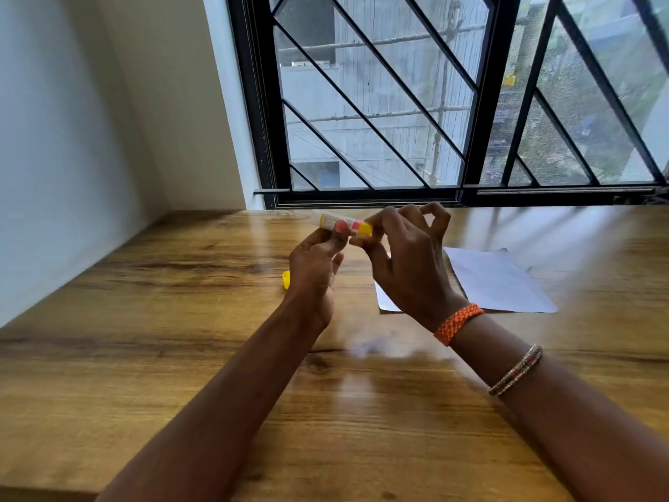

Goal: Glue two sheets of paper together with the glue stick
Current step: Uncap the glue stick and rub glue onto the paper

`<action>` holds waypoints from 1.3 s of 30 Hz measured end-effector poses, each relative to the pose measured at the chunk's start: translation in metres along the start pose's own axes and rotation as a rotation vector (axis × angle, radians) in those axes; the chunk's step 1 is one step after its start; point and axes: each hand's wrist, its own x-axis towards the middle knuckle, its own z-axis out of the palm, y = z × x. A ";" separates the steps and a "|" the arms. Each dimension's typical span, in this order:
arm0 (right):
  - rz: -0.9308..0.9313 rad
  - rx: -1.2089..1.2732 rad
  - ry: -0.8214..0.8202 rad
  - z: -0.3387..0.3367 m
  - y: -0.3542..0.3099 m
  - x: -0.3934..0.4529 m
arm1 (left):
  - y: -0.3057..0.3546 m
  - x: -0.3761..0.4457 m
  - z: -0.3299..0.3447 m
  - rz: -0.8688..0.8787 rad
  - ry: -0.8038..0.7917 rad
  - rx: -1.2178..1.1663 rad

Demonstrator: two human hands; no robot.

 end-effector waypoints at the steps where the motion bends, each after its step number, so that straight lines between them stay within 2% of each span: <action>1: 0.050 0.022 -0.004 0.000 0.000 0.000 | 0.000 -0.001 0.000 0.026 -0.039 0.032; 3: 0.136 0.096 -0.008 0.003 -0.001 0.001 | -0.001 -0.004 0.001 0.070 -0.102 0.106; 6: 0.173 0.226 -0.024 0.008 -0.001 0.000 | -0.001 -0.004 0.001 0.101 -0.081 0.149; 10: 0.071 0.325 -0.059 0.008 -0.003 -0.004 | 0.002 -0.003 -0.005 0.101 0.009 0.213; 13: -0.061 0.188 -0.052 0.006 -0.004 -0.006 | 0.006 -0.004 -0.005 0.127 0.019 0.167; 18: -0.136 -0.014 0.034 -0.004 -0.001 0.000 | 0.007 -0.006 -0.002 0.108 0.010 0.244; 24: -0.027 -0.049 -0.019 -0.003 0.000 0.001 | 0.008 -0.006 -0.004 0.111 0.026 0.269; 26: 0.072 0.063 -0.066 0.001 0.001 0.000 | 0.007 -0.005 -0.004 0.155 0.019 0.301; 30: 0.236 0.465 -0.137 0.009 -0.003 -0.001 | 0.007 -0.006 -0.003 0.167 0.023 0.376; 35: 0.110 0.403 -0.110 0.010 0.000 -0.004 | 0.005 -0.002 -0.006 0.168 0.102 0.433; 39: 0.004 0.242 -0.072 0.009 -0.003 -0.007 | 0.009 -0.001 -0.007 0.144 0.126 0.390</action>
